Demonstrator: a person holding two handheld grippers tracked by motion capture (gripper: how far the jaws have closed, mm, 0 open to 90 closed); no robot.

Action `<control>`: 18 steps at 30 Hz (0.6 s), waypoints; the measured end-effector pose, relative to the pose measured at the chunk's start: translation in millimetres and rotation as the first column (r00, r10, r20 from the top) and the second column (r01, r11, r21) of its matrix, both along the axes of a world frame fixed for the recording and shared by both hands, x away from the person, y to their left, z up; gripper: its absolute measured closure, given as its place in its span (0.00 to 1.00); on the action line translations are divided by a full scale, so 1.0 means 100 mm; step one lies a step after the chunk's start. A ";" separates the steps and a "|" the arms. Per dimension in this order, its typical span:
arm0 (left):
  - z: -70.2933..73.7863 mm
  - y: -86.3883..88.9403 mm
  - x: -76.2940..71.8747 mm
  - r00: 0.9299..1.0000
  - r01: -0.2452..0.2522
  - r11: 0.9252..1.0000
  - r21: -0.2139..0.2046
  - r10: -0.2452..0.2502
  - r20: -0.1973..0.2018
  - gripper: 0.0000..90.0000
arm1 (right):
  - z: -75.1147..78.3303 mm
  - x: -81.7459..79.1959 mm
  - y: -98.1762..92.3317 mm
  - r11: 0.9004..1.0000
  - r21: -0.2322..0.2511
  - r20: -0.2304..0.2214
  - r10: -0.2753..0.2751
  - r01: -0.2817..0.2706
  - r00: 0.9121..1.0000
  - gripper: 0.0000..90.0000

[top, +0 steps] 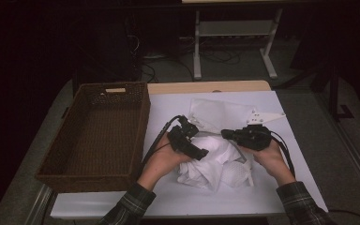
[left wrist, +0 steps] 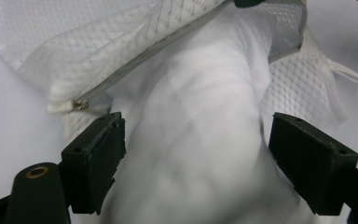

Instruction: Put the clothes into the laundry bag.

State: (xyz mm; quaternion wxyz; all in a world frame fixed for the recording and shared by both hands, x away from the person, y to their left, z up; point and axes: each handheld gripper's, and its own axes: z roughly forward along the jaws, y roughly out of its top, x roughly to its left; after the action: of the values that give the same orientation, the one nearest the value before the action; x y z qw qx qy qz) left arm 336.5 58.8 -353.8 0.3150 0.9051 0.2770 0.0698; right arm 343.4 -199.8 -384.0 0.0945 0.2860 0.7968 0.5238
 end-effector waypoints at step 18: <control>-0.10 0.22 -0.15 0.997 0.069 0.997 -0.033 -0.070 -0.040 0.14 | -0.03 0.01 -0.02 1.000 -0.005 -0.008 -0.002 0.002 1.000 0.98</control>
State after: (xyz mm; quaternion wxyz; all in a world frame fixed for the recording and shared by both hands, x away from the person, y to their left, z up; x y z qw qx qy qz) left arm 321.5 80.8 -364.0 0.3257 0.9103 0.2529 0.0358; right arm 344.1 -201.4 -386.9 0.0927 0.2884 0.7983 0.5205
